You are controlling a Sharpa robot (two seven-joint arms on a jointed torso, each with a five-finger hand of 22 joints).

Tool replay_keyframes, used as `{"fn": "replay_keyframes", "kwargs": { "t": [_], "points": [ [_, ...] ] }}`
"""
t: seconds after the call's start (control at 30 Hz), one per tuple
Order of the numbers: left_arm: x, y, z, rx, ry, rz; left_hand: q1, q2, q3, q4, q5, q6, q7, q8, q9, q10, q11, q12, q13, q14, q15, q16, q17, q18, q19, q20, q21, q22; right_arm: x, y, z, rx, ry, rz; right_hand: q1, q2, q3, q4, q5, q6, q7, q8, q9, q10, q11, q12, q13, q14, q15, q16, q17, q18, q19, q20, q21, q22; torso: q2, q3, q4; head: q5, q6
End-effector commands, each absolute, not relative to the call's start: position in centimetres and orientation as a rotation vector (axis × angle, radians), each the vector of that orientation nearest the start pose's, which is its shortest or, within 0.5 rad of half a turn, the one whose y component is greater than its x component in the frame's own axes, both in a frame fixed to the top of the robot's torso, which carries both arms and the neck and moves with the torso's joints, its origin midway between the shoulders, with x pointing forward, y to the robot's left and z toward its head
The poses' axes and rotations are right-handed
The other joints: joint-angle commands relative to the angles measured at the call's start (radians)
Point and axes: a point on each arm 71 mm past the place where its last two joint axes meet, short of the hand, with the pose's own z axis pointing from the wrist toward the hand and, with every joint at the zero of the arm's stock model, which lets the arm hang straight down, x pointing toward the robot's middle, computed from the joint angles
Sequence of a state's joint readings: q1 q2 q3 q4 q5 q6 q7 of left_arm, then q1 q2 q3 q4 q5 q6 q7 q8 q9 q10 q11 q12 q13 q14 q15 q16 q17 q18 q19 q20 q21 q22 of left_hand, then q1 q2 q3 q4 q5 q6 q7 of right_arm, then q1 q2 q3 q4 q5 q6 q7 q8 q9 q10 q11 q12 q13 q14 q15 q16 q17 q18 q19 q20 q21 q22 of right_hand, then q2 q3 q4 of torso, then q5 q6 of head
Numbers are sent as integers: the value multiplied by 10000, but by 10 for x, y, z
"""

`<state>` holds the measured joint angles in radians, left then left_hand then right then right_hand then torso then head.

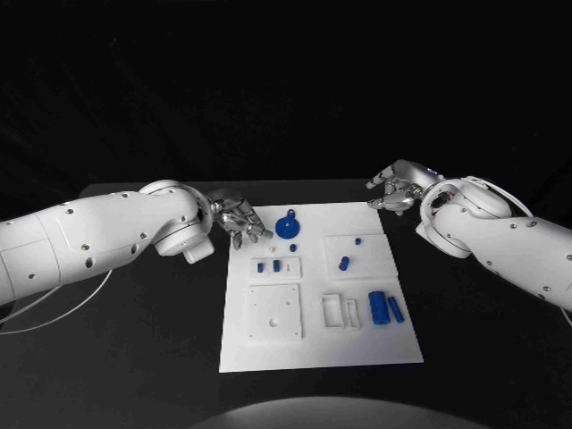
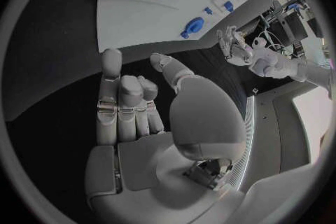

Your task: Assemble the parts on the task board

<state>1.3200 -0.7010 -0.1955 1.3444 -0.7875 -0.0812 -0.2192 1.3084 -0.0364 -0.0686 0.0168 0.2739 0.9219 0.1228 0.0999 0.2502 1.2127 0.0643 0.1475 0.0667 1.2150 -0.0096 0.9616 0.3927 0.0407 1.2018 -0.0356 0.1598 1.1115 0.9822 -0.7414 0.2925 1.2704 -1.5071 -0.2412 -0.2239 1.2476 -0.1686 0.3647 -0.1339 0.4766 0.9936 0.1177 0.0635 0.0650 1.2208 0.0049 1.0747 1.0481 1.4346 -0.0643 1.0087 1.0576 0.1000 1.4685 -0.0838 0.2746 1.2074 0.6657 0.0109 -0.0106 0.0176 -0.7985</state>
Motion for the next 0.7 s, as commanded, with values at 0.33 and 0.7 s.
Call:
{"fn": "replay_keyframes", "kwargs": {
  "t": [0.33, 0.7],
  "points": [
    [516, 152, -201, 730, 17591, -8830, 1007, -178, 2018, -1896, 81, 1191, 51, -156, -1864, -601, 291, -857, -78, 184, 52, -546, -499, 470, -162, 62, 198, 1229, 531, -248, -206, 1885, 16640, 4861, -145, -33, 199, 44, 36, 140, -16, -15, -5, -747, -72, -1516, -1484, -315, -50, -923, -738, -3, 161, -56, -295, -213, 6, -2, -5, -17, 101],
    [514, 127, -218, 3743, 17302, -7932, 914, -401, 2514, -2217, 54, 1346, -239, -360, -1857, -971, 284, -849, -81, 427, -15, 247, -232, 660, 127, 60, 556, 2147, 533, -251, -203, 3031, 15922, 5865, 65, -160, 829, -70, -486, 209, 145, -23, -12, -1520, 344, -5257, -5596, -2630, 502, -3645, -3147, -248, -2087, 430, -2117, -1479, 13, -6, -4, -13, 146]
  ]
}}
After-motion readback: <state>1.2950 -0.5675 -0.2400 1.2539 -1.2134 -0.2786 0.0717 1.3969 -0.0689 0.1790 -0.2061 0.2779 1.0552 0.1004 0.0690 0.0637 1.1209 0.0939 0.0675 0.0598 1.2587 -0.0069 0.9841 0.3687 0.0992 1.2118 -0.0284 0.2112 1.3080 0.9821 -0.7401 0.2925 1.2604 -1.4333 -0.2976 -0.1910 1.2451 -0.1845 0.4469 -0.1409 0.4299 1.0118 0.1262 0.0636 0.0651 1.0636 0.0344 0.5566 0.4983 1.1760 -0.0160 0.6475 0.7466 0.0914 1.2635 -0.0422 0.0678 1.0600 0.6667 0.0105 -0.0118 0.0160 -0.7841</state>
